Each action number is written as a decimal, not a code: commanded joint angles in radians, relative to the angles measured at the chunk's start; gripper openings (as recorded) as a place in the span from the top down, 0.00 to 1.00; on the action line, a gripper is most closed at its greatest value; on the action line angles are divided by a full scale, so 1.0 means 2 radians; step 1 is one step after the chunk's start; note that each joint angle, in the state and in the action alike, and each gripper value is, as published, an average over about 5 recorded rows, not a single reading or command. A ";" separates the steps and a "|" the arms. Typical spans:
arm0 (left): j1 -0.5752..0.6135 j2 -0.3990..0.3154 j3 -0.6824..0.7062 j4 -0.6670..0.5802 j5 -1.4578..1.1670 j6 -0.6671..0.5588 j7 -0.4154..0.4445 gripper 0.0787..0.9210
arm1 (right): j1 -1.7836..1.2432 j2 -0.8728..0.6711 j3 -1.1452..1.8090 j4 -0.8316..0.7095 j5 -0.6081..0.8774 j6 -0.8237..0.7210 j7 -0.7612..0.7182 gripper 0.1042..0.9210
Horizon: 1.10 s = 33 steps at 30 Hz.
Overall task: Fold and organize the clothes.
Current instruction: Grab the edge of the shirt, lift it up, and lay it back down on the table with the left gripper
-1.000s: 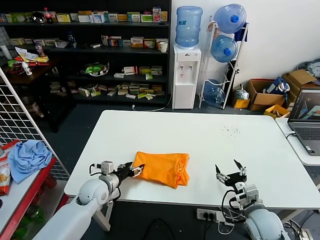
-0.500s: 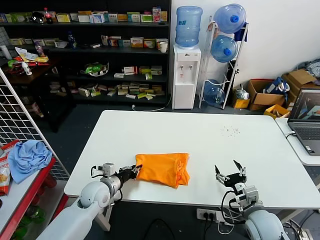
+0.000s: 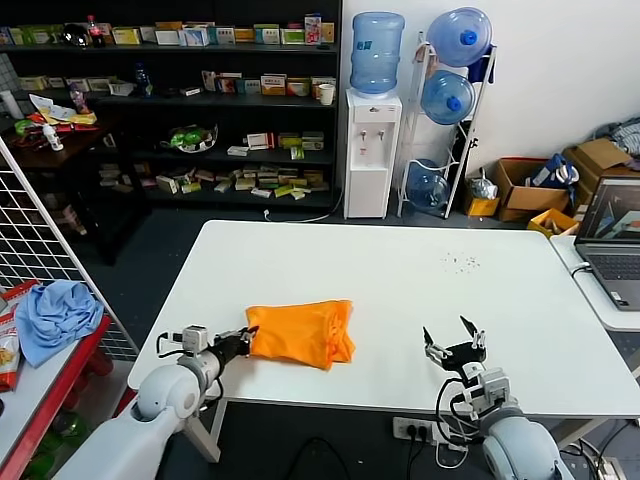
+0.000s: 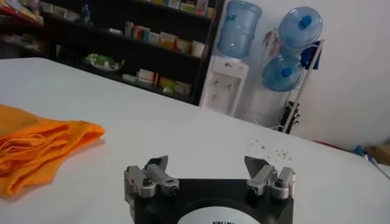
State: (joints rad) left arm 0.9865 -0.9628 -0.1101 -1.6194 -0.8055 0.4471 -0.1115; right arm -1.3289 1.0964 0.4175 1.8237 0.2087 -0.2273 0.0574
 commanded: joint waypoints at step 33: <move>-0.046 0.312 -0.055 0.077 0.253 -0.086 -0.013 0.91 | 0.026 0.021 -0.051 0.009 -0.009 0.006 0.000 0.12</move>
State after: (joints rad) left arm 0.9604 -0.4928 -0.2626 -1.4770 -0.3579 0.2994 -0.1446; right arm -1.2761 1.1358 0.3201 1.8401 0.1926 -0.2179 0.0583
